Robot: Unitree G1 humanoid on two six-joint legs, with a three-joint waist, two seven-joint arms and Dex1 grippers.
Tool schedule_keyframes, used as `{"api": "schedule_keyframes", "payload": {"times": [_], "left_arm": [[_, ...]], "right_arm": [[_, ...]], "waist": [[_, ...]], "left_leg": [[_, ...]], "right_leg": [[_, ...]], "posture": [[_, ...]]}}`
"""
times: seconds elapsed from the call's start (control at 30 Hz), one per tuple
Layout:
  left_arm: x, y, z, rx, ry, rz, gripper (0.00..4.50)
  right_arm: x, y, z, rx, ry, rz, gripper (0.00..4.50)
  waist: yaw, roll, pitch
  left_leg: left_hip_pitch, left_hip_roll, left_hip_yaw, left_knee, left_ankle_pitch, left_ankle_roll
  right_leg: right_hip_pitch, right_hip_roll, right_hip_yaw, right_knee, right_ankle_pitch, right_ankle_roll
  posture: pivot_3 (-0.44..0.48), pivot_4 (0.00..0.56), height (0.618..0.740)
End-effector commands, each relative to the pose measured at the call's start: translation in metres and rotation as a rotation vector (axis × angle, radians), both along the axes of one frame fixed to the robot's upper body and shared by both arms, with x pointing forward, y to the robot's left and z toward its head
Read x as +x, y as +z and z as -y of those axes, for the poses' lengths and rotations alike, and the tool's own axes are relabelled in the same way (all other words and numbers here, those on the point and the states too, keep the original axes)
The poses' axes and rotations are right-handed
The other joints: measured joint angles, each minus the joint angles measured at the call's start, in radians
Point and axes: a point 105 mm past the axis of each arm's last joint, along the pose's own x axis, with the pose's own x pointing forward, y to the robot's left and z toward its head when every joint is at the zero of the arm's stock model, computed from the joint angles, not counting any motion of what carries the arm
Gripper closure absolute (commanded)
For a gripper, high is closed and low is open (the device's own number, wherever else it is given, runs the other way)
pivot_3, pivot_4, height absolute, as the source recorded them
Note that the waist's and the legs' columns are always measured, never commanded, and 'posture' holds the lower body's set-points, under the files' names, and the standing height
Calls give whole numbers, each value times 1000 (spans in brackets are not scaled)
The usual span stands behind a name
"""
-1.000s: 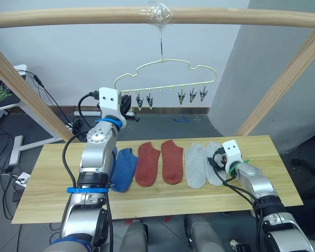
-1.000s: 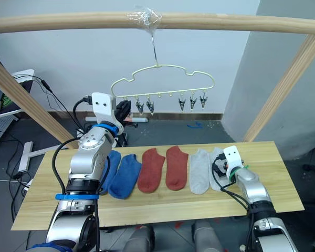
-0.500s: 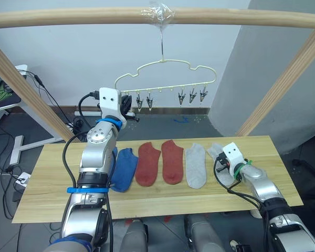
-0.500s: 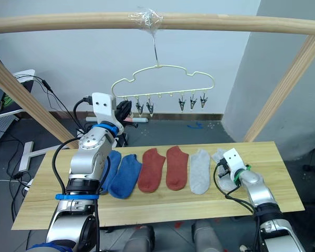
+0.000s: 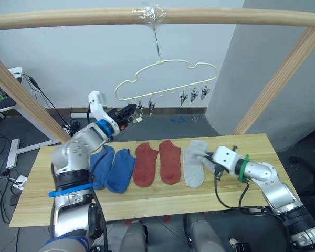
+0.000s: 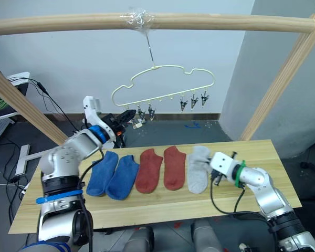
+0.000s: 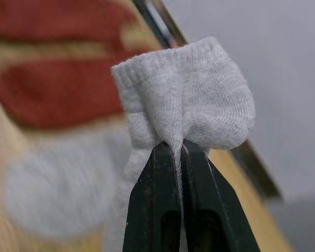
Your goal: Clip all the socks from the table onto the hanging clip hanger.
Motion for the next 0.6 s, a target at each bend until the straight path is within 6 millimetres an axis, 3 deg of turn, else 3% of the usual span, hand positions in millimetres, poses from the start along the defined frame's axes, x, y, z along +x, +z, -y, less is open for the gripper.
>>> {"api": "schedule_keyframes", "payload": {"times": [0.03, 0.27, 0.6], "left_arm": [[-9, 2, -2, -93, -46, -65, 4500], [-20, 18, 10, -199, -132, -52, 4500], [-30, 18, 15, -193, -157, -51, 4500]], "right_arm": [[-4, 23, -41, 54, 112, 76, 4485], [6, 53, -99, 175, 201, 95, 4485], [8, 70, -112, 182, 254, 124, 4485]], "waist": [[5, 0, 0], [11, -1, 0], [27, -1, 0]], "left_leg": [[0, 0, 0, 0, 0, 0], [-1, 0, -1, 0, 0, 0], [-1, 0, -1, -1, -1, -1]], "right_leg": [[0, 0, 0, 0, 0, 0], [0, 0, -1, 0, 1, 0], [-1, 0, -1, -1, 0, 0]], "posture": [[12, 207, 740], [21, 203, 740], [33, 206, 740]]}}
